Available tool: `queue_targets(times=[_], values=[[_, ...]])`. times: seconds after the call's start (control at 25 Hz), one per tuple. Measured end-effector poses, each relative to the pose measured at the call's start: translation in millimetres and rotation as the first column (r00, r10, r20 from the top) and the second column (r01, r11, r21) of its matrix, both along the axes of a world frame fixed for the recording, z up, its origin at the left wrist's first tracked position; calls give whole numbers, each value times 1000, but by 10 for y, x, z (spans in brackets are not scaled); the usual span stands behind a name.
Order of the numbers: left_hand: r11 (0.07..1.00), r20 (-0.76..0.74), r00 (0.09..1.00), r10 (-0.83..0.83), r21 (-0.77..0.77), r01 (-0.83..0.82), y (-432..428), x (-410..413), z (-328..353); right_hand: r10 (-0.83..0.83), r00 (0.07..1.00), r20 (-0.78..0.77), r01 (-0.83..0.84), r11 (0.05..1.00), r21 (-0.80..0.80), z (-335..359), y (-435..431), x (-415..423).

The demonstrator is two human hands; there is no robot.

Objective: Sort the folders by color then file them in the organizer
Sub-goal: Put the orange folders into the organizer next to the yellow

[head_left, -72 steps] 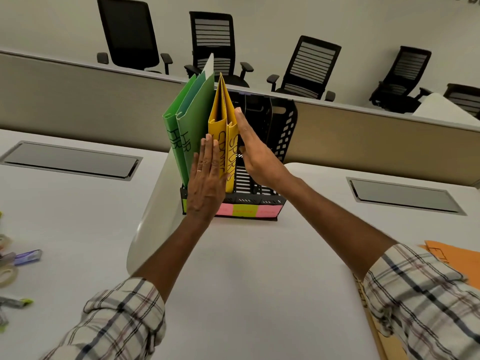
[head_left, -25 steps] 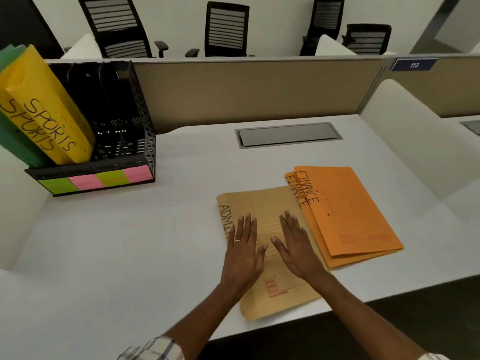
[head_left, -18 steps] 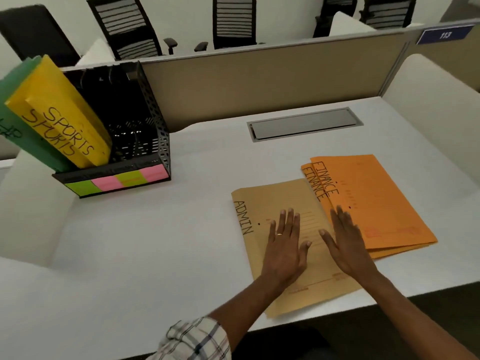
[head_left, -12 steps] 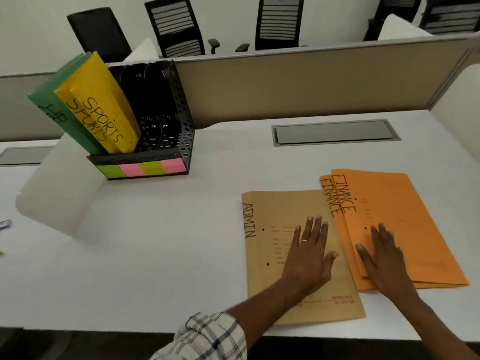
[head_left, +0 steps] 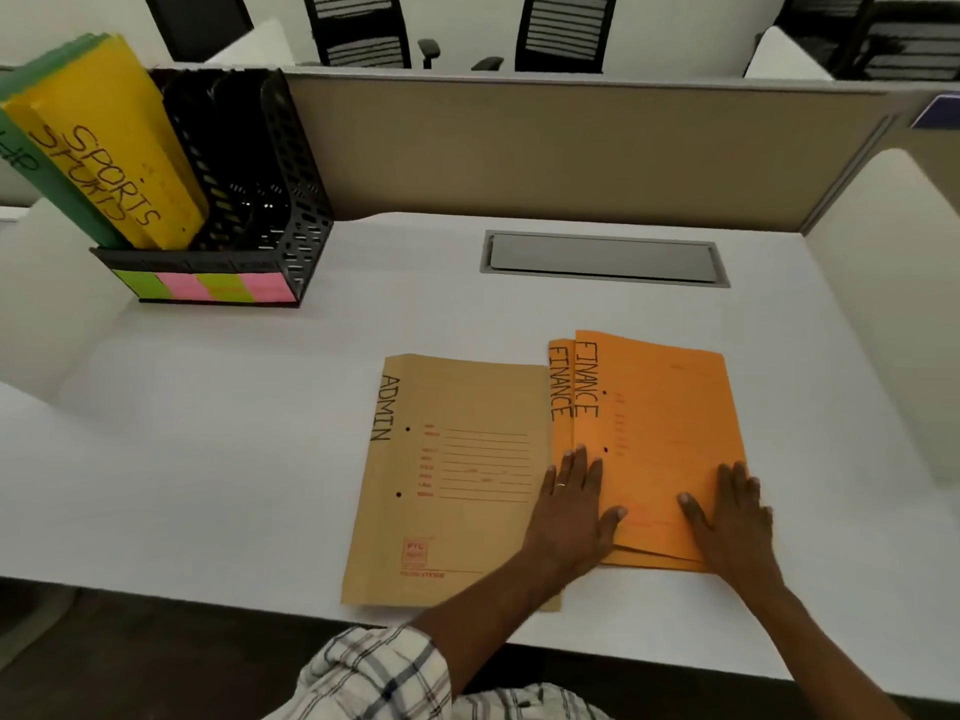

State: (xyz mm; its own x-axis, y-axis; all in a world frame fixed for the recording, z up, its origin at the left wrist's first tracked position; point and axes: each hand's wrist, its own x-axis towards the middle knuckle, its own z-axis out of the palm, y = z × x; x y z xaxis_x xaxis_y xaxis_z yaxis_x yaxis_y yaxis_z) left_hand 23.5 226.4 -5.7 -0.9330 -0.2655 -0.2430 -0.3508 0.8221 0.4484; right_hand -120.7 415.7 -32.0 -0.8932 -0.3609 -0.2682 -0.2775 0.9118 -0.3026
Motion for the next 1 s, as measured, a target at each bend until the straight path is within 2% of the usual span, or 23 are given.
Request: queue_targets(times=[0.12,0.2,0.32,0.4,0.56,0.68,0.84,1.0], values=[[995,-48,996,79,62,-76,138,-89,22,-15,999,49,18,998,-52,9,76,-17],[950,-121,965,234,241,-200,186,-161,77,-27,997,68,32,996,-84,10,94,6],[787,-110,850,515,453,-419,115,-308,179,-23,998,62,31,992,-125,21,127,2],[665,-39,798,602,577,-474,-2,-363,227,-42,996,84,56,982,-181,21,141,19],[461,25,805,593,809,-365,-154,-308,338,-132,982,134,164,950,-265,164,86,47],[389,-26,831,556,892,-232,-291,-127,435,-141,987,78,159,930,-332,406,-97,53],[385,-118,848,516,917,-107,-541,177,589,13,993,-121,-65,900,-430,1059,-597,-123],[304,-156,818,554,952,-24,-867,481,732,130,937,-324,-269,860,-433,1867,-1237,-285]])
